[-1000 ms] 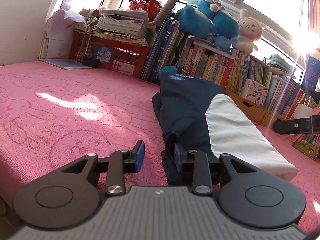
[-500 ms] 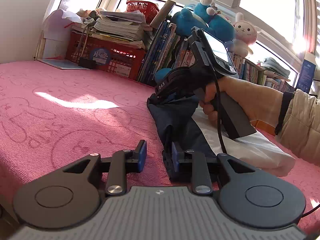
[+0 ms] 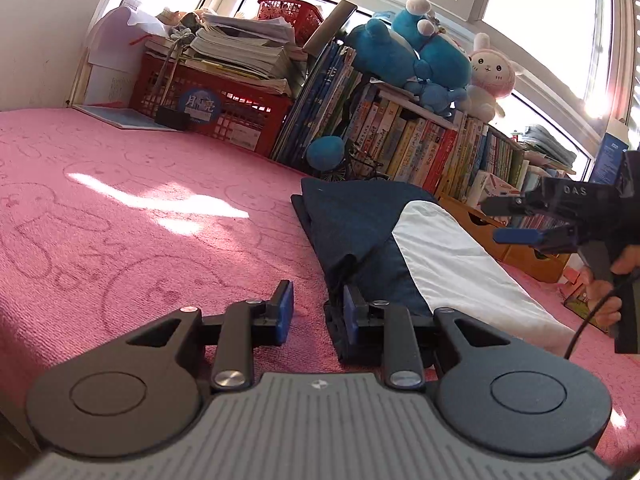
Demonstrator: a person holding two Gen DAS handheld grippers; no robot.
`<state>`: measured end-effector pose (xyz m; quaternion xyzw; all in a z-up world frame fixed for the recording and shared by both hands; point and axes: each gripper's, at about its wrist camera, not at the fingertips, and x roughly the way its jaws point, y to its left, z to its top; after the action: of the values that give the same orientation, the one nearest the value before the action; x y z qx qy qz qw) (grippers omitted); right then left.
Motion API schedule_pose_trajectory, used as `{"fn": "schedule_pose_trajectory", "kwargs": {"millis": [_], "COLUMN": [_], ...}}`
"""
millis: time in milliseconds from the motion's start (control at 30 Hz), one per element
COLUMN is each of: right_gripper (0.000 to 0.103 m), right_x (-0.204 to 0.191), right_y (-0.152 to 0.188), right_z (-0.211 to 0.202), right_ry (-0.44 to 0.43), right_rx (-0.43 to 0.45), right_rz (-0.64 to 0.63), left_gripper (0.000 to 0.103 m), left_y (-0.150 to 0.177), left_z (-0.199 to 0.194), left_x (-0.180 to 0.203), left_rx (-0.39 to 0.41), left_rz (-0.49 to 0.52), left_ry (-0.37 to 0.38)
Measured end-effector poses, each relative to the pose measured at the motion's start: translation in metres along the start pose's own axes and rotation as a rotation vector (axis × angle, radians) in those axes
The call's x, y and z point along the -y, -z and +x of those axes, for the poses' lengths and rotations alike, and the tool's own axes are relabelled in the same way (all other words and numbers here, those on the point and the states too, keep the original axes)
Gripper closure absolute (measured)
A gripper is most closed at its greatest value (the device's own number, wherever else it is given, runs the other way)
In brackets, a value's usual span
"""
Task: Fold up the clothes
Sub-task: 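Release the navy edge with the left gripper and pull both grippers back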
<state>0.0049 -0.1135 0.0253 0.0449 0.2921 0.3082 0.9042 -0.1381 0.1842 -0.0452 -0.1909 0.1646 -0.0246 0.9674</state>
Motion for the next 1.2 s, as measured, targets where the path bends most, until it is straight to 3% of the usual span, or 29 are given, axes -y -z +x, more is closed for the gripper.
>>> {"fn": "schedule_pose_trajectory", "kwargs": {"millis": [133, 300, 400, 600, 667, 733, 800, 867, 933, 967, 1033, 1067, 1200], "right_gripper": [0.022, 0.017, 0.018, 0.022, 0.030, 0.047, 0.082, 0.085, 0.086, 0.086, 0.087, 0.088, 0.090], "right_x": [0.004, -0.032, -0.044, -0.021, -0.018, -0.025, -0.030, -0.037, -0.054, -0.067, -0.090, -0.090, -0.052], "right_y": [0.070, 0.121, 0.123, 0.104, 0.102, 0.104, 0.107, 0.109, 0.112, 0.119, 0.132, 0.136, 0.138], "right_z": [-0.068, -0.070, -0.050, -0.034, -0.025, -0.022, -0.021, -0.023, -0.032, -0.035, -0.040, -0.049, -0.088], "right_ry": [0.159, 0.222, 0.260, 0.340, 0.404, 0.403, 0.374, 0.383, 0.471, 0.562, 0.746, 0.809, 0.814], "right_rx": [0.007, 0.013, 0.011, 0.049, 0.015, 0.019, 0.031, 0.056, 0.126, 0.185, 0.287, 0.324, 0.274], "right_rz": [-0.056, -0.132, -0.153, 0.037, 0.037, 0.004, 0.004, 0.013, -0.073, -0.175, -0.360, -0.377, -0.204], "left_gripper": [0.076, 0.076, 0.076, 0.075, 0.074, 0.074, 0.072, 0.072, 0.068, 0.064, 0.081, 0.093, 0.101], "left_y": [-0.002, -0.005, -0.006, -0.006, -0.005, -0.005, -0.006, -0.007, -0.008, -0.009, -0.010, -0.010, -0.014], "left_z": [0.001, 0.001, 0.002, 0.004, 0.004, 0.005, 0.005, 0.005, 0.005, 0.006, 0.006, 0.006, 0.003], "left_x": [0.000, 0.001, 0.004, 0.009, 0.009, 0.010, 0.008, 0.004, 0.000, -0.001, -0.005, -0.007, -0.006], "left_rx": [-0.011, -0.031, -0.039, -0.040, -0.040, -0.039, -0.041, -0.046, -0.051, -0.053, -0.058, -0.060, -0.065], "left_rz": [-0.011, -0.030, -0.011, 0.024, 0.032, 0.037, 0.033, 0.023, 0.012, 0.007, -0.004, -0.009, -0.010], "left_ry": [-0.005, -0.021, -0.036, -0.054, -0.056, -0.056, -0.053, -0.049, -0.044, -0.042, -0.037, -0.035, -0.004]}}
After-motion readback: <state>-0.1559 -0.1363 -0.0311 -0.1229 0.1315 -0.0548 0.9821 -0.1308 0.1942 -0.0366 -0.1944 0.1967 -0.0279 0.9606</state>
